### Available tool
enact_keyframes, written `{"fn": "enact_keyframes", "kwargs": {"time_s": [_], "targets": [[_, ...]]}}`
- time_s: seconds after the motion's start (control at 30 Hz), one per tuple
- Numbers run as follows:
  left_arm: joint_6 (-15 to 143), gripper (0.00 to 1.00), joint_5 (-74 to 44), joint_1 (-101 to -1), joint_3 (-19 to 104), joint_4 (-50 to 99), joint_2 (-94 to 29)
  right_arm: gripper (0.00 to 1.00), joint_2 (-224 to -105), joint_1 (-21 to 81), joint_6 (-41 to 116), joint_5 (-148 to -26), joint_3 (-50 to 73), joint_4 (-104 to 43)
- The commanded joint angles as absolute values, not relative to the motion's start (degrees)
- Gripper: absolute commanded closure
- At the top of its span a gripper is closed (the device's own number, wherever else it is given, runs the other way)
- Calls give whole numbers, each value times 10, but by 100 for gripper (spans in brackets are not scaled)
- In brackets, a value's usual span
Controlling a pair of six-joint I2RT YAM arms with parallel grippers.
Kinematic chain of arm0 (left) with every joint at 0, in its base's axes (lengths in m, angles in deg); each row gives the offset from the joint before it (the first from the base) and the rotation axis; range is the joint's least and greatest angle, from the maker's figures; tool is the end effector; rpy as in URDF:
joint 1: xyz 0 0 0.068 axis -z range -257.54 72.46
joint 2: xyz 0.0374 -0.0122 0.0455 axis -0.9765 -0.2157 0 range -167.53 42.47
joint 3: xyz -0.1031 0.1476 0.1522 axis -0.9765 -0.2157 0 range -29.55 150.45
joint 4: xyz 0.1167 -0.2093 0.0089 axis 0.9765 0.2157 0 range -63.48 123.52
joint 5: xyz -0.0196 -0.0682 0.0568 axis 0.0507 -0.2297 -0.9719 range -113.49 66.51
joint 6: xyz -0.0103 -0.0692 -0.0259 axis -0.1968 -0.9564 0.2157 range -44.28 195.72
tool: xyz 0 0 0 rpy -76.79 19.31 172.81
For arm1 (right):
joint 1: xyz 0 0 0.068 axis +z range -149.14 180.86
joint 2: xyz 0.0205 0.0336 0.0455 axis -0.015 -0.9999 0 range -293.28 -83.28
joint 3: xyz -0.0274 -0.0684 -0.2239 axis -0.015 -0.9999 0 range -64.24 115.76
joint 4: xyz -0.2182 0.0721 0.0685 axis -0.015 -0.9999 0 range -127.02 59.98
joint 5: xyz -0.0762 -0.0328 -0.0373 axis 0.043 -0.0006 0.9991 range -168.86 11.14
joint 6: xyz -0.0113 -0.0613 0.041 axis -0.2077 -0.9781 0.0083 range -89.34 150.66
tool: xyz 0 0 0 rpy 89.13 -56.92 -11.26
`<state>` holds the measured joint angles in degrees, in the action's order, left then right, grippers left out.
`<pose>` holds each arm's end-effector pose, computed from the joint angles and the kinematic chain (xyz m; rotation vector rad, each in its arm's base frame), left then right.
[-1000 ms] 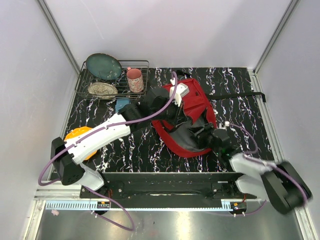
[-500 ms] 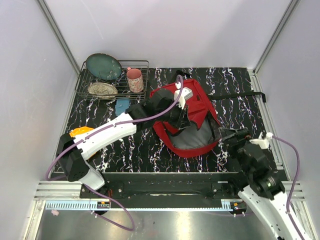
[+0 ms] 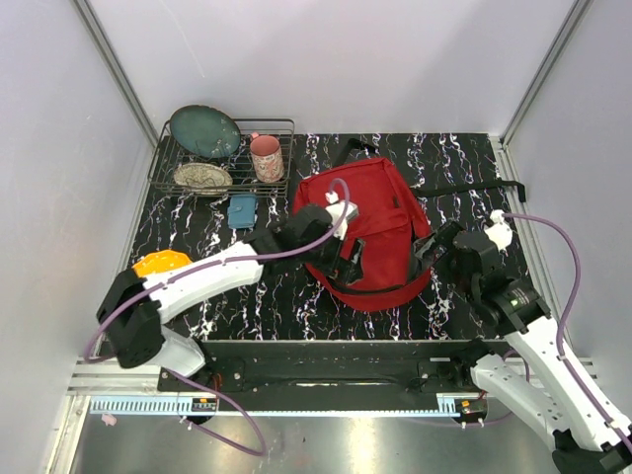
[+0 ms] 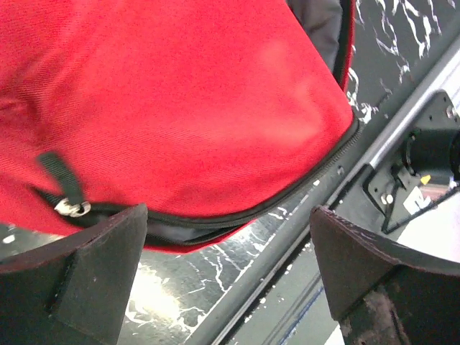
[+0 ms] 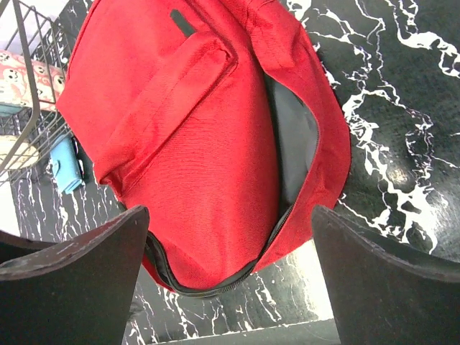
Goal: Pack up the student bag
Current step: Place the book in the student bag, then adjust the student bag at the center of the board.
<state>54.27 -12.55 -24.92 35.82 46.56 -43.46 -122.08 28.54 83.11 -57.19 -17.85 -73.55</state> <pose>0.1942 -0.2738 0.2286 0.7545 2.3070 -0.8570 0.1553 0.0554 0.2658 0.6705 2.0682 0.3936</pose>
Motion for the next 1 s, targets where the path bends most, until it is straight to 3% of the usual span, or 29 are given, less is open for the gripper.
{"fn": "enact_keyframes", "kwargs": {"time_s": [0.0,0.3,0.6,0.8,0.97], "targets": [[517,1,-226,-301,327,430,-342,0,-1259,283,813,-622,-164,-736],[481,1,-148,-435,226,385,-319,0,-1264,282,868,-645,-258,-704],[449,1,-59,-448,213,238,-392,0,-1336,278,863,-733,-294,-568],[417,1,-4,-458,227,173,-478,1,-1379,275,854,-726,-294,-558],[394,2,6,-463,202,133,-510,26,-1383,272,842,-718,-313,-555]]}}
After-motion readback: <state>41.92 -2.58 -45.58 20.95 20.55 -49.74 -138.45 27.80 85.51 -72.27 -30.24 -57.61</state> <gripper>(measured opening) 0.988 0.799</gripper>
